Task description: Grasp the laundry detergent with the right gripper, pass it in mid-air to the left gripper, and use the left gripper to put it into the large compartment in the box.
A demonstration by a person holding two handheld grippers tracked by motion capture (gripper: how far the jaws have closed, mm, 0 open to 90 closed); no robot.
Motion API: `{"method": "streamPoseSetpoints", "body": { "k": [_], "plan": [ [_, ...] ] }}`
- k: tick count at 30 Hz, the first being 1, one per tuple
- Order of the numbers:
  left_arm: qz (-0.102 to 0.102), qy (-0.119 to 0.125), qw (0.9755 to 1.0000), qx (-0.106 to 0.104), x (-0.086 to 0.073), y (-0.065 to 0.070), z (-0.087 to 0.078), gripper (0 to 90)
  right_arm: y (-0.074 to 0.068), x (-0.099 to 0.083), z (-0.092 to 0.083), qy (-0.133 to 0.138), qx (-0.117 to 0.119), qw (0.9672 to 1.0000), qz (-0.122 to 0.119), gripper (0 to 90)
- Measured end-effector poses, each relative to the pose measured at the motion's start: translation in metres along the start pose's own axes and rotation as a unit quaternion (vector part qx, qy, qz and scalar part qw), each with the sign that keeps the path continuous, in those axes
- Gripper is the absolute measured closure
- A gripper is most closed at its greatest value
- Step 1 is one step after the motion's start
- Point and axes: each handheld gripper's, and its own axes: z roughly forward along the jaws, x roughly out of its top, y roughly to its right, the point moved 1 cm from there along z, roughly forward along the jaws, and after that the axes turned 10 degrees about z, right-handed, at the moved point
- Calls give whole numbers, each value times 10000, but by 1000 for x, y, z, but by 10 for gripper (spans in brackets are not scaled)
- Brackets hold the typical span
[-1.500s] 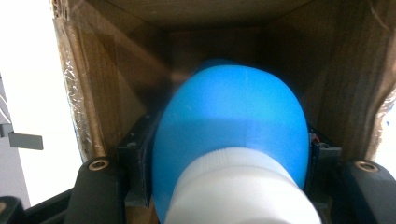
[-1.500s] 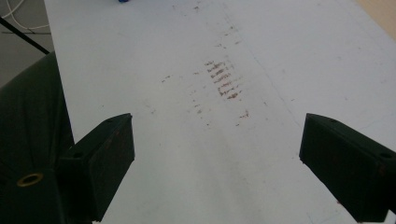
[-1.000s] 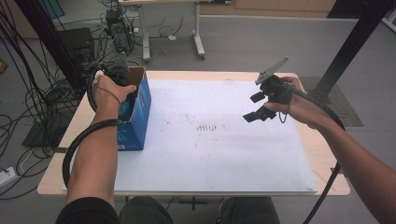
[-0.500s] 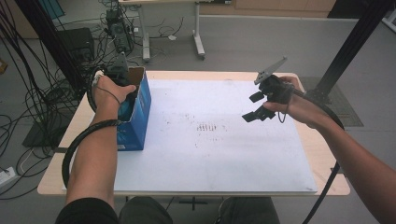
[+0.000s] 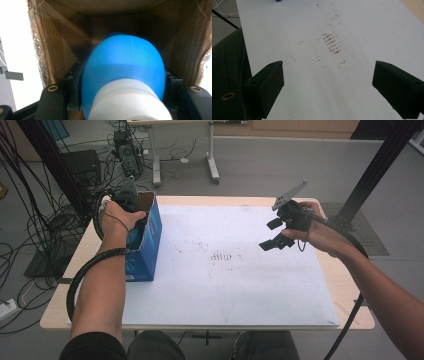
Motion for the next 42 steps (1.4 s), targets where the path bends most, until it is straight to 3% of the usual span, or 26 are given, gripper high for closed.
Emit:
{"method": "streamPoseSetpoints", "body": {
  "k": [6,9,24,33,42],
  "plan": [
    [-11,17,10000,-4,0,0,0,360,0,-1,1,-9,6,10000,-2,104],
    [1,23,10000,-35,-1,0,-2,317,0,0,1,-12,10,10000,-6,104],
    [112,235,9996,98,-8,2,-27,278,-6,7,5,10,54,9999,-108,104],
    [173,381,9989,200,-16,5,-48,258,-5,8,4,14,15,10000,-74,104],
    [356,731,9966,156,-23,24,-78,210,-3,9,-2,-64,-70,9999,-53,104]
  ]
}}
